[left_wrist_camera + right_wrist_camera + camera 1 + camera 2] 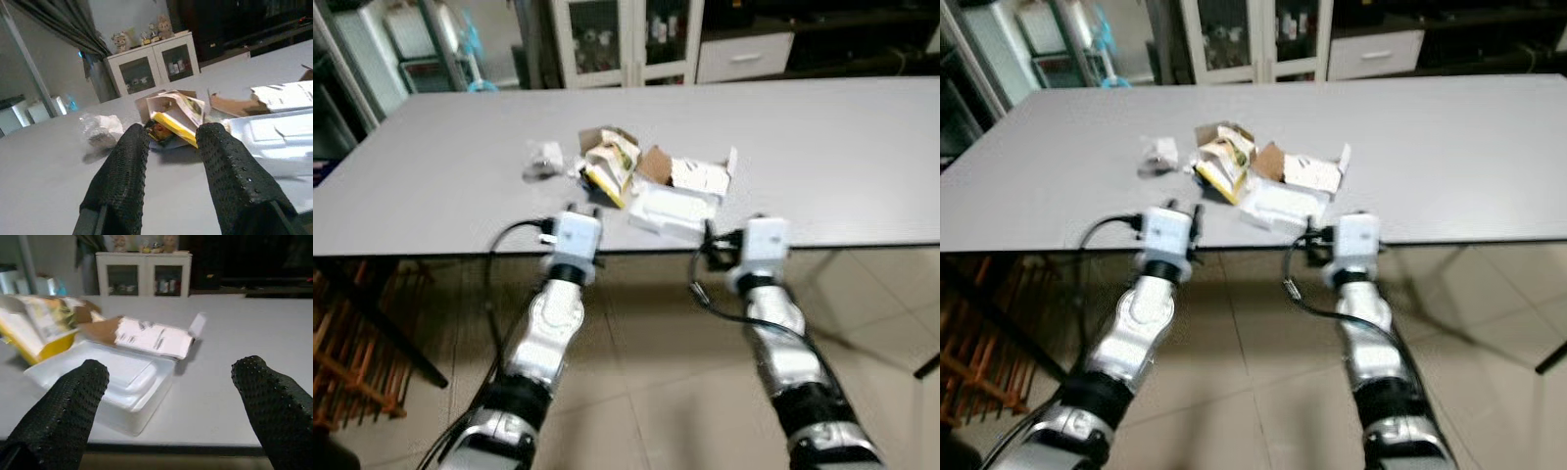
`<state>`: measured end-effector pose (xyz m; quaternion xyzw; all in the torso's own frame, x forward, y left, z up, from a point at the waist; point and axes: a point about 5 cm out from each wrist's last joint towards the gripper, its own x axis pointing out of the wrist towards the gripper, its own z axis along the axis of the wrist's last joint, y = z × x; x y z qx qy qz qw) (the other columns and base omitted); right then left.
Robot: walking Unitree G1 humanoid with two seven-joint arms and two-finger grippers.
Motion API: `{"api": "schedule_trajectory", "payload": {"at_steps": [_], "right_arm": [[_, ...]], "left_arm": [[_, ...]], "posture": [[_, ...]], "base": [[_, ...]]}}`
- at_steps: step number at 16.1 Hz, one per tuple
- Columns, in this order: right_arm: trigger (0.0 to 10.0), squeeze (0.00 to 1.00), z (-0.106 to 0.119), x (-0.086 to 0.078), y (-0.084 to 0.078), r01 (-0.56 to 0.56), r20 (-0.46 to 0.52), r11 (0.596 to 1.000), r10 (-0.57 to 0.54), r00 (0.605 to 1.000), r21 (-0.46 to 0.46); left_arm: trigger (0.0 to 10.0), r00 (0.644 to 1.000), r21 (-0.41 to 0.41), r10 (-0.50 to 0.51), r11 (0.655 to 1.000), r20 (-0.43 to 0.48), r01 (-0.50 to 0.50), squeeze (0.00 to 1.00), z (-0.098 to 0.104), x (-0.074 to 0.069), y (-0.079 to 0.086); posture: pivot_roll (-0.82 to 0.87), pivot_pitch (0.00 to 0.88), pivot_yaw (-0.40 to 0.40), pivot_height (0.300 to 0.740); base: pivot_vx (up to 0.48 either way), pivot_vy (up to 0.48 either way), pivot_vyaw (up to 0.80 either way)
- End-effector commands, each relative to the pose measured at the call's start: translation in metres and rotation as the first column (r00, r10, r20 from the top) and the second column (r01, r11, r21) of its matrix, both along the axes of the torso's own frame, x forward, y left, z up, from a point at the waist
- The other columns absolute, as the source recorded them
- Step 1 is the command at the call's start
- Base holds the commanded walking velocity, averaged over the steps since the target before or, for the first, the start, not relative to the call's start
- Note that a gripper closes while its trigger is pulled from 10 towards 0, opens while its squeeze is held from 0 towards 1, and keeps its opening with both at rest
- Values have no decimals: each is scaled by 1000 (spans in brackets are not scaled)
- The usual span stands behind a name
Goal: Picking trash to rubbish bin
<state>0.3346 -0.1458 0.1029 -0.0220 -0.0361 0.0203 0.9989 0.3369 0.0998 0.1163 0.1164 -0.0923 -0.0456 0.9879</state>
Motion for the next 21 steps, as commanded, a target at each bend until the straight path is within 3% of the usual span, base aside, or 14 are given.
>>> {"api": "schedule_trajectory", "payload": {"at_steps": [1,21], "right_arm": [[10000,0,1,0,7,-16,9,1000,16,1000,13],[10000,0,3,2,6,-16,7,1000,16,1000,6]], "left_arm": [[10000,1000,20,20,1000,8,-20,0,1,1,9],[10000,1000,33,19,999,9,-19,0,2,2,7]], "posture": [[-28,0,39,740],[-18,13,28,740]], "base": [[326,0,0],[326,0,0]]}}
